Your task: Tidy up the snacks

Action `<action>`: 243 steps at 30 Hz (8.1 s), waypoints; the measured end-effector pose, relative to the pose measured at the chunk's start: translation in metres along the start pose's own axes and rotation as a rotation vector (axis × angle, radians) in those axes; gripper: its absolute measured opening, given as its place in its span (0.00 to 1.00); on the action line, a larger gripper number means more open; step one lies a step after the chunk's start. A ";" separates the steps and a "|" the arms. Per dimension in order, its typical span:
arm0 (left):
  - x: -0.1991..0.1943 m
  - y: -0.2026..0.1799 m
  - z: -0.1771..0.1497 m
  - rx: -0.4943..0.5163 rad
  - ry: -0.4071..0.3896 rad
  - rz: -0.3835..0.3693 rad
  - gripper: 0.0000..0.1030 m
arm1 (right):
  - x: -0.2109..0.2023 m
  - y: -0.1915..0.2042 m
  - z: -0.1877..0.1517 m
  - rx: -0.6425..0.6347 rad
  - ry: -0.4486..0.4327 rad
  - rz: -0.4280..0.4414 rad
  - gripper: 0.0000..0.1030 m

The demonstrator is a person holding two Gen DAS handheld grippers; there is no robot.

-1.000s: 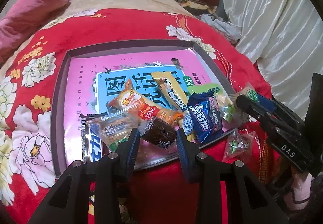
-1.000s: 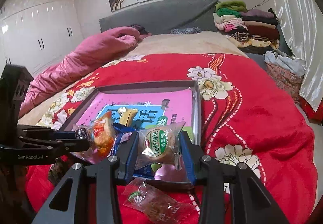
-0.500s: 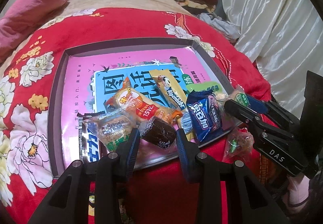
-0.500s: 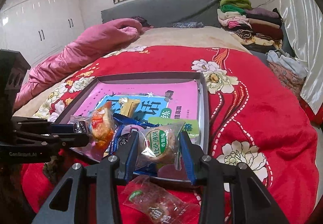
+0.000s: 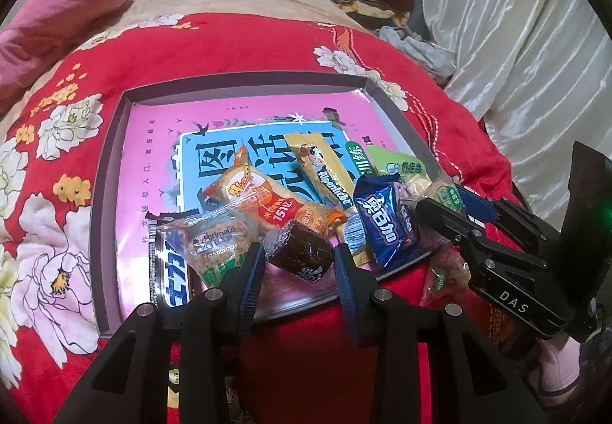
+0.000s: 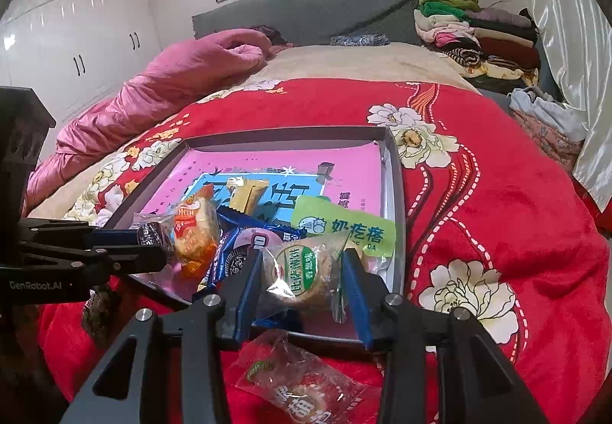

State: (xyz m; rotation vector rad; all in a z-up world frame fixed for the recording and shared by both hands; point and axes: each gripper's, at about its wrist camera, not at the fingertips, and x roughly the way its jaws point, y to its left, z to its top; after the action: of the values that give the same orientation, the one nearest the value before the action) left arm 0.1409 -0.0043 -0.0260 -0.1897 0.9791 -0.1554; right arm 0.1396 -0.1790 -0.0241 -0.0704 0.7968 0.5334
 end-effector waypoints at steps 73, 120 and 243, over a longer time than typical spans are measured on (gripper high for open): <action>-0.061 0.059 -0.060 -0.068 0.067 0.054 0.77 | -0.047 0.006 -0.025 -0.019 0.056 -0.040 0.69; -0.012 0.048 -0.080 -0.101 0.137 0.038 0.40 | -0.025 0.037 -0.036 -0.125 0.156 0.201 0.38; -0.062 0.017 -0.035 -0.063 -0.068 0.082 0.77 | -0.062 0.060 -0.007 -0.099 -0.086 -0.009 0.88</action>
State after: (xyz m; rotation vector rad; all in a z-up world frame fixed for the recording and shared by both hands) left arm 0.0791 0.0228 0.0009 -0.2108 0.9228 -0.0425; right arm 0.0706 -0.1557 0.0221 -0.1414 0.6858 0.5638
